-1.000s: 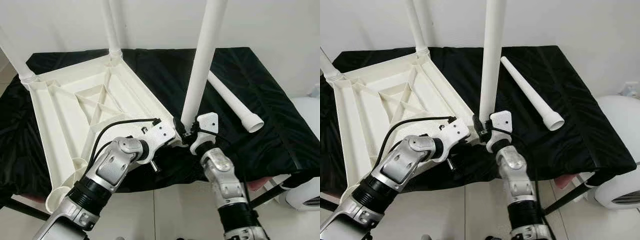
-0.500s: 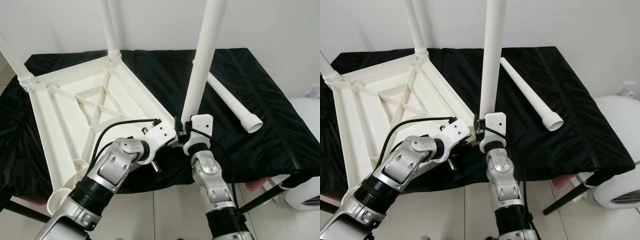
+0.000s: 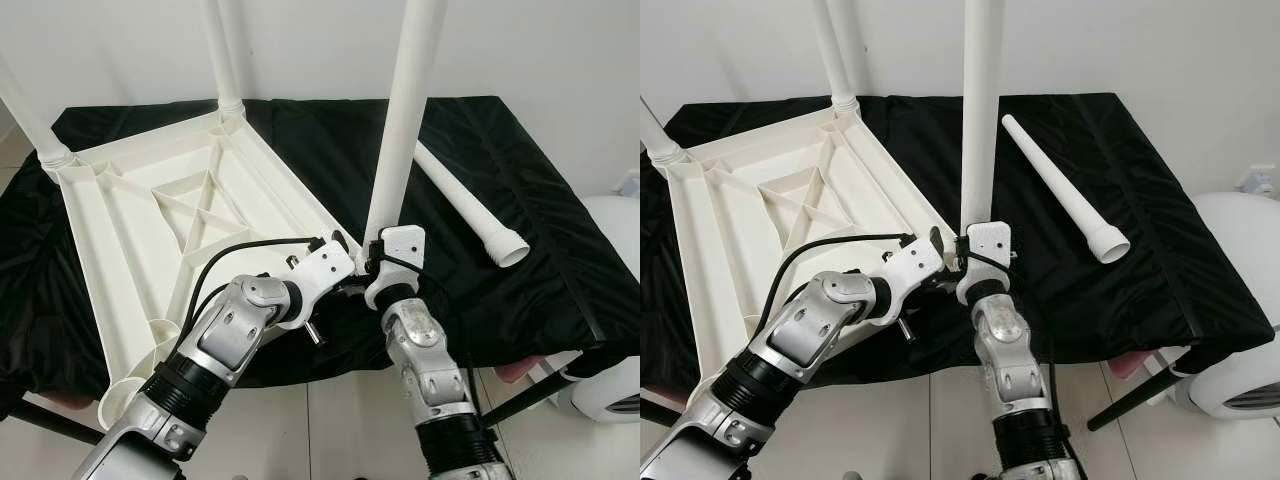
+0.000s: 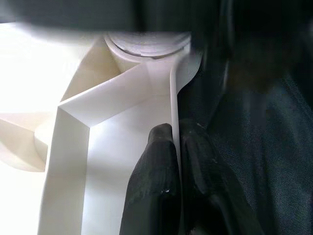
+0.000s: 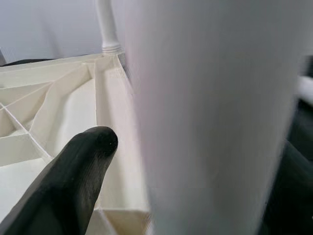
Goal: Building children table
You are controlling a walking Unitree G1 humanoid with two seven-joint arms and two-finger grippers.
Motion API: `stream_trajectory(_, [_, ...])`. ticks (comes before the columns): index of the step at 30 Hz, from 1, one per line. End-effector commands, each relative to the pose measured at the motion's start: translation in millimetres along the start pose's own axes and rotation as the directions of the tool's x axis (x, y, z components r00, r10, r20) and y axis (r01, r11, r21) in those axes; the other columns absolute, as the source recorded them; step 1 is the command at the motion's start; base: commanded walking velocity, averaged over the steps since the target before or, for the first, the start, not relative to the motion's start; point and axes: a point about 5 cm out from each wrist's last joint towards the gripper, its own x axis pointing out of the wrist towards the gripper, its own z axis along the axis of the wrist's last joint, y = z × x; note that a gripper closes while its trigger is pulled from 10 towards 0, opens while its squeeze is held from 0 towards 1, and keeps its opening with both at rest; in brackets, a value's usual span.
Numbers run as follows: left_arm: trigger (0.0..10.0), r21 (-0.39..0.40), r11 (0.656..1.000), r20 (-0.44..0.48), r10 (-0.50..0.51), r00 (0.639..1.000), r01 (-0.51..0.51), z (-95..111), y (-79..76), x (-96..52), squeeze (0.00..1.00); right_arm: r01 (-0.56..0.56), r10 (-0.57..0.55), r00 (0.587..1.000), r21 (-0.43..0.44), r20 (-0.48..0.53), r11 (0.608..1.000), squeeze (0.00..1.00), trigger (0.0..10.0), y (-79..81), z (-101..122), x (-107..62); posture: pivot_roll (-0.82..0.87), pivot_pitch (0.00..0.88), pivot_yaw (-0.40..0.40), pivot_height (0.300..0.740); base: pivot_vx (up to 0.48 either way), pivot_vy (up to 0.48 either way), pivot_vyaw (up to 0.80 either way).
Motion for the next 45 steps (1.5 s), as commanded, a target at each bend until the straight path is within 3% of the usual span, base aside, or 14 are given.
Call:
stream_trajectory(1, [10.0,0.009,1.000,-0.033,-0.004,0.999,0.004,-6,-6.4,5.9,0.00,-0.019,0.019,1.000,0.009,-0.009,1.000,1.00,10.0,-4.1,1,-0.9,-0.11,0.099,0.025,0.740,0.000,0.000,0.00])
stream_trajectory(5, [10.0,0.010,1.000,-0.032,-0.001,0.999,0.001,-5,-5.7,5.9,0.00,-0.086,0.086,0.996,-0.031,-0.020,0.996,1.00,10.0,-20.4,2,-0.1,-0.11,0.099,0.024,0.740,0.000,0.000,0.00])
stream_trajectory(6, [10.0,0.009,1.000,-0.032,0.000,1.000,0.000,-5,-5.6,5.9,0.00,-0.160,0.160,0.987,-0.036,-0.018,0.986,0.00,10.0,-25.2,4,-0.4,-0.11,0.099,0.024,0.740,0.000,0.000,0.00])
stream_trajectory(10, [10.0,0.009,1.000,-0.031,0.000,1.000,0.000,-5,-4.8,6.3,0.00,-0.267,0.267,0.962,-0.006,-0.051,0.964,0.00,10.0,-40.4,2,1.8,-0.11,0.102,0.026,0.740,0.000,0.000,0.00])
stream_trajectory(13, [10.0,0.009,1.000,-0.030,0.003,1.000,-0.003,-4,-3.4,6.4,0.00,-0.396,0.396,0.913,0.024,-0.100,0.918,0.00,10.0,-53.9,-4,5.9,-0.11,0.105,0.032,0.740,0.000,0.000,0.00])
stream_trajectory(16, [10.0,0.009,1.000,-0.030,0.004,1.000,-0.004,-4,-2.8,6.3,0.00,-0.432,0.432,0.894,0.021,-0.118,0.902,0.00,10.0,-56.3,-5,6.9,-0.10,0.107,0.037,0.740,0.000,0.000,0.00])
stream_trajectory(20, [10.0,0.009,1.000,-0.027,0.009,1.000,-0.009,-2,-0.2,6.0,0.00,-0.548,0.547,0.818,0.048,-0.178,0.835,0.00,10.0,-61.3,-12,12.1,-0.10,0.108,0.042,0.740,0.000,0.000,0.00])
stream_trajectory(29, [10.0,0.011,1.000,-0.026,0.012,1.000,-0.012,0,1.5,5.5,0.00,-0.606,0.602,0.777,0.041,-0.187,0.795,0.00,10.0,-72.4,-3,28.4,-0.09,0.111,0.047,0.740,0.000,0.000,0.00])
stream_trajectory(37, [10.0,0.010,1.000,-0.024,0.013,1.000,-0.013,0,2.0,5.7,0.00,-0.665,0.659,0.735,0.024,-0.160,0.747,0.00,9.9,-72.6,6,34.7,-0.09,0.107,0.045,0.740,0.000,0.000,0.00])
stream_trajectory(38, [10.0,0.010,1.000,-0.024,0.013,1.000,-0.013,0,1.9,5.9,0.00,-0.669,0.664,0.731,0.027,-0.157,0.743,0.00,5.4,-72.6,6,34.7,-0.09,0.106,0.044,0.740,0.000,0.000,0.00])
stream_trajectory(39, [10.0,0.010,1.000,-0.023,0.013,1.000,-0.012,0,1.8,5.9,0.00,-0.672,0.667,0.729,0.029,-0.155,0.740,0.00,5.4,-72.7,7,34.8,-0.09,0.106,0.044,0.740,0.000,0.000,0.00])
stream_trajectory(40, [10.0,0.010,1.000,-0.023,0.011,1.000,-0.011,0,1.3,6.2,0.00,-0.677,0.672,0.723,0.027,-0.160,0.735,0.00,0.0,-72.6,5,33.8,-0.10,0.104,0.045,0.740,0.000,0.000,0.00])
stream_trajectory(45, [10.0,0.012,1.000,-0.023,0.007,1.000,-0.007,0,0.3,6.7,0.00,-0.691,0.688,0.710,0.041,-0.150,0.722,0.00,0.0,-72.9,2,30.9,-0.09,0.101,0.043,0.740,0.000,0.000,0.00])
